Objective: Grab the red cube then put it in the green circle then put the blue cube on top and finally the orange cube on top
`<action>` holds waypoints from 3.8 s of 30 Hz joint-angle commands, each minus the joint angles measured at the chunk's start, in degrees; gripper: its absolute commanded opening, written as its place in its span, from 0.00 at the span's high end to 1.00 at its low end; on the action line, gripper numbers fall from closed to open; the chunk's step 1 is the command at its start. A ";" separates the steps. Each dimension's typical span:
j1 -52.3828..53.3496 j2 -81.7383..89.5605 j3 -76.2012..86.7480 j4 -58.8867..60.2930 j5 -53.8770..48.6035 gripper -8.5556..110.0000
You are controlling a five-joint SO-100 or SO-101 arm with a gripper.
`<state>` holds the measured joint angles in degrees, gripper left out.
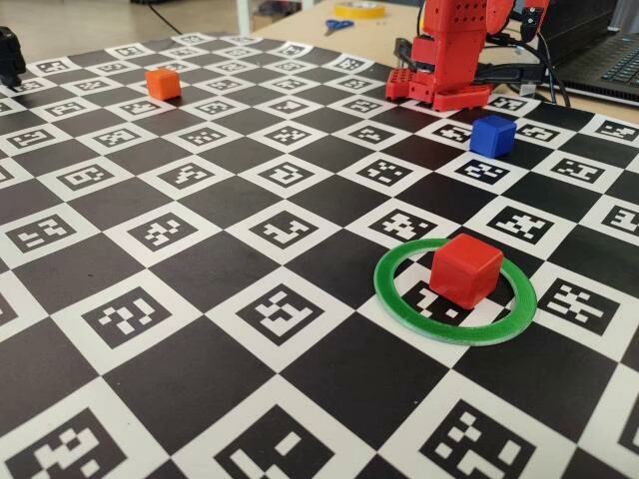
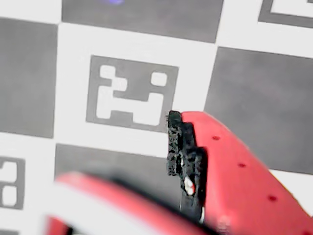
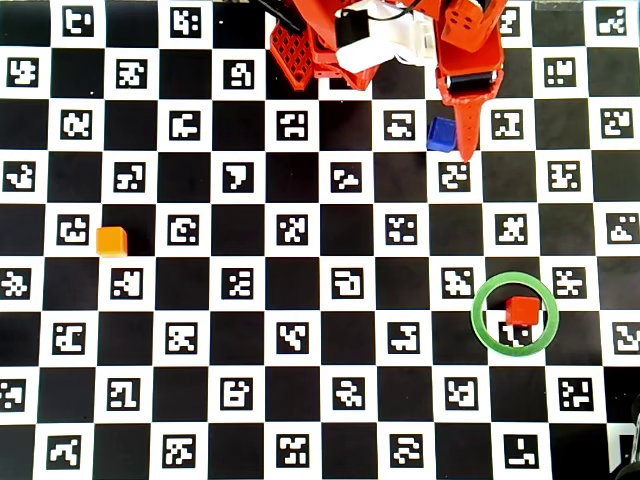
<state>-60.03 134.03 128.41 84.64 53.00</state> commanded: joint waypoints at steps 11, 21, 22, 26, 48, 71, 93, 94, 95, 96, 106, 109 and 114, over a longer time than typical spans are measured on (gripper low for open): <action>-0.70 -14.94 -2.46 -3.16 -1.32 0.42; -1.76 -15.21 -1.85 -6.94 3.52 0.42; -1.76 -15.21 -1.93 -7.03 3.69 0.42; -2.11 -15.38 -0.09 -10.11 4.22 0.42; -1.23 -15.21 11.43 -23.55 6.77 0.42; 3.78 -15.21 18.63 -29.44 4.22 0.43; 6.06 -14.85 22.41 -28.30 1.32 0.48; 6.06 -14.77 22.41 -28.30 1.14 0.50; 6.06 -14.77 22.41 -28.39 1.05 0.51; 6.06 -14.68 22.41 -28.48 0.88 0.53; 5.80 -14.41 22.41 -28.92 -0.09 0.62; 5.80 -14.41 22.41 -29.00 -0.53 0.64; 5.89 -14.33 22.41 -29.44 -1.41 0.67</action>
<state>-53.88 118.48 150.47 54.67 51.68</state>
